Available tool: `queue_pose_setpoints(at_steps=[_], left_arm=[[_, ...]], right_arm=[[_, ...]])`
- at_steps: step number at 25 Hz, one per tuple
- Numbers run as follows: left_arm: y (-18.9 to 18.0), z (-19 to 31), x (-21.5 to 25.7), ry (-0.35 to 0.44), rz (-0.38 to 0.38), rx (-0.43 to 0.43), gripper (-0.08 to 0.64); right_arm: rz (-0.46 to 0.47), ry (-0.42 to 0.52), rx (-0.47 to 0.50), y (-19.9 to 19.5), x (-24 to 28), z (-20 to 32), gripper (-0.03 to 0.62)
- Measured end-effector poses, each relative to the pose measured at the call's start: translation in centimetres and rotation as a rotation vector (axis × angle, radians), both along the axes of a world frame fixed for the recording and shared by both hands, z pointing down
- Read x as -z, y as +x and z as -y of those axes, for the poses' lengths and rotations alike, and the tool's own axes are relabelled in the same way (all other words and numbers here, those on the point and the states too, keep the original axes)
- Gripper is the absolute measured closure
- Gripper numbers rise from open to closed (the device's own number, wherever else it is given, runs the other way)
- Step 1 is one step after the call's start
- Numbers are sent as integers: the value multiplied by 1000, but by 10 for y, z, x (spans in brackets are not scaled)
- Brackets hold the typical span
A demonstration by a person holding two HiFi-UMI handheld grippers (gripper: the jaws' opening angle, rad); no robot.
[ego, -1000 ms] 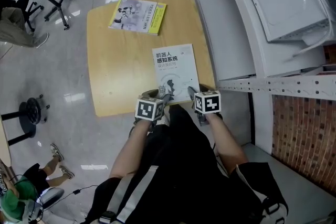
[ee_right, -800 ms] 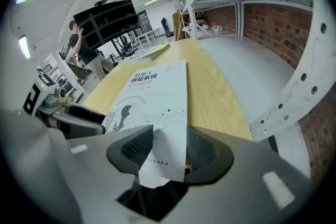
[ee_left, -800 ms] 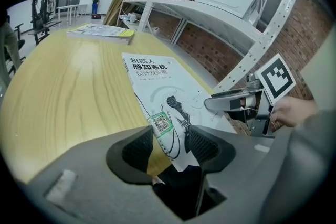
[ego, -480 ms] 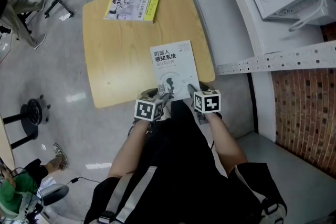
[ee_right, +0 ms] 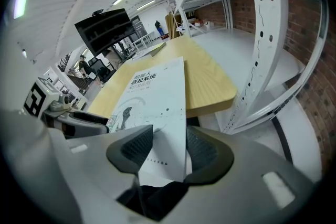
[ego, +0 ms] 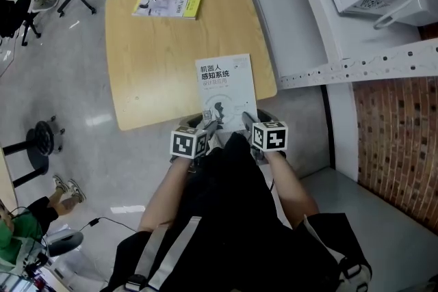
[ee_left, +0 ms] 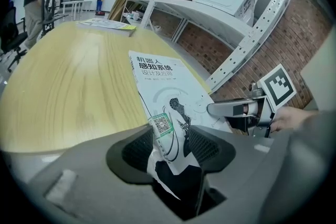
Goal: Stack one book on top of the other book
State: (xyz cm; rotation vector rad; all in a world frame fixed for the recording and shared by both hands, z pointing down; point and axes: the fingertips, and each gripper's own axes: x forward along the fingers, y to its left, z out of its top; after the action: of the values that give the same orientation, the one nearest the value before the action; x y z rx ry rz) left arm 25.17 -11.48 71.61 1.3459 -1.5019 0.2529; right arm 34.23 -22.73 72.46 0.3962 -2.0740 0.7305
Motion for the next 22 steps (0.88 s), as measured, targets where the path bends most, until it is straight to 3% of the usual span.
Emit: queue_pose_setpoints(at_steps=[3, 7, 10, 13, 16, 22], left_arm=[[5, -5, 5, 4, -8, 21, 341], [0, -3, 5, 36, -44, 86, 341], [-22, -1, -2, 71, -45, 178, 337], [-25, 1, -12, 109, -199, 274, 336], [-5, 5, -17, 167, -340, 308, 336], [-6, 21, -21, 216, -388, 299, 337]], right_arm=[[9, -29, 27, 6, 2, -4, 393], [62, -134, 74, 2, -2, -1, 388], [103, -227, 116, -10, -9, 9, 337], [155, -318, 145, -18, -11, 11, 314], [194, -394, 158, -14, -10, -1, 313], [189, -453, 192, -32, -15, -19, 333]])
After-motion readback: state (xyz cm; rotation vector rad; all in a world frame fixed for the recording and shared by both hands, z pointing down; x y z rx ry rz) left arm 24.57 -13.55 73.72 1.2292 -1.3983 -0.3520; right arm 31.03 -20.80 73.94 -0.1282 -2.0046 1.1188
